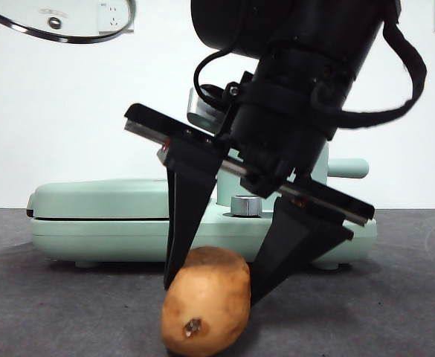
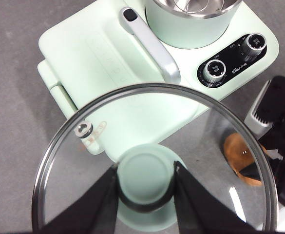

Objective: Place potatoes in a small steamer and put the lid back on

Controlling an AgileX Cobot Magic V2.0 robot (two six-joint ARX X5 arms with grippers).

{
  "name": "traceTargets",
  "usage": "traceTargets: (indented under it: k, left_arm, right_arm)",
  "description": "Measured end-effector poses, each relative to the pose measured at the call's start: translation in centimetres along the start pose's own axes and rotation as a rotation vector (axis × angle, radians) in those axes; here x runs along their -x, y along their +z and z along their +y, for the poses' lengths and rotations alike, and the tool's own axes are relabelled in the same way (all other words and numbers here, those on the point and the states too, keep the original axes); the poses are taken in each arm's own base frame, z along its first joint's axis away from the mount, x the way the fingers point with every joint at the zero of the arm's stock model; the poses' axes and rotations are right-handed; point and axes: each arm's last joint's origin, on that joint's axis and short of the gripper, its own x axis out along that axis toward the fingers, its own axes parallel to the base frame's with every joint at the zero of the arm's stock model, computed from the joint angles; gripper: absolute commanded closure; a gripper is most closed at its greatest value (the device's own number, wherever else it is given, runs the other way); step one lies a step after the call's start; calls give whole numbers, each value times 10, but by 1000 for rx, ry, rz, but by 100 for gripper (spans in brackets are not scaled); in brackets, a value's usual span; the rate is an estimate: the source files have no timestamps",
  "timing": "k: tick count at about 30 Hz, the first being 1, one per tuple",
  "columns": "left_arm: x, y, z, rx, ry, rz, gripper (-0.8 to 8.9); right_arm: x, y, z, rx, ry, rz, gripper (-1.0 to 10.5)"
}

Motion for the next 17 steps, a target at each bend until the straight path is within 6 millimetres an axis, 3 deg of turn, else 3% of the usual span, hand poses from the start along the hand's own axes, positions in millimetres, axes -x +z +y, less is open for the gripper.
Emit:
traceTargets:
  k: [6,11,17]
  left_arm:
    - [5,-22,-1,3,4,-70,799]
    - [-3,-30,-2,3,4,-73,799]
    - [-21,-36,-3,2,2,-34,799]
  right_arm:
    - [37,32,7,17,-32,-10,717]
    - [89,68,8,53,-47,-64,727]
    - [155,118,-4,88,-64,-203,726]
